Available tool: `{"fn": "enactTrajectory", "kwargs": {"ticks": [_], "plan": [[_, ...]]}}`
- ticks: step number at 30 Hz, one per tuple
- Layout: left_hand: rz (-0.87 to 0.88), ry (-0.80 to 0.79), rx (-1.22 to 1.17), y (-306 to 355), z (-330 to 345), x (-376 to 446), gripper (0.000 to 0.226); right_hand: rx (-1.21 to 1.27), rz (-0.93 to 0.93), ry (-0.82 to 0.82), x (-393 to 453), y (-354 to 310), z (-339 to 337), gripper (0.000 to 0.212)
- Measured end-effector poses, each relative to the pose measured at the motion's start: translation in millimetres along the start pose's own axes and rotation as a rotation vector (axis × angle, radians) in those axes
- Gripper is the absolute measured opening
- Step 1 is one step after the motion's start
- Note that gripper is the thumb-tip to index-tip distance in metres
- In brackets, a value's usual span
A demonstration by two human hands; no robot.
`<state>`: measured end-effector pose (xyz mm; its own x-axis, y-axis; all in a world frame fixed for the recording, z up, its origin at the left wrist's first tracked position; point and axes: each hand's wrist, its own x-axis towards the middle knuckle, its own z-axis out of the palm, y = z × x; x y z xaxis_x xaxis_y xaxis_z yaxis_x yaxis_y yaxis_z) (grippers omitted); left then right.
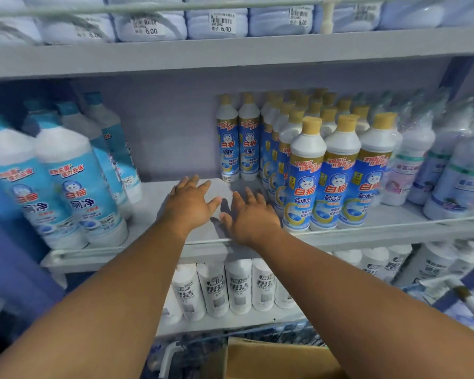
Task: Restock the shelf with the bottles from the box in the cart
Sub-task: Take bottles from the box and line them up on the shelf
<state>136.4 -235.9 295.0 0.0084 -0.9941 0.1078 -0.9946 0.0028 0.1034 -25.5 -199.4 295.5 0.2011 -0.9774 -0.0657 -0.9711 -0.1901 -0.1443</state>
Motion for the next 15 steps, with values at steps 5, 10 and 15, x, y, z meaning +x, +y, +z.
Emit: {"fn": "enactTrajectory", "kwargs": {"ticks": [5, 10, 15], "plan": [[-0.005, 0.041, 0.013, 14, -18, -62, 0.071, 0.010, -0.097, 0.054, -42, 10, -8, 0.073], [-0.030, 0.069, 0.111, 35, -10, -140, 0.071, 0.014, -0.203, 0.091, -103, 46, 7, 0.075], [-0.037, 0.049, 0.161, 75, -1, -212, 0.074, 0.090, -0.282, 0.162, -158, 88, 28, 0.074]]}}
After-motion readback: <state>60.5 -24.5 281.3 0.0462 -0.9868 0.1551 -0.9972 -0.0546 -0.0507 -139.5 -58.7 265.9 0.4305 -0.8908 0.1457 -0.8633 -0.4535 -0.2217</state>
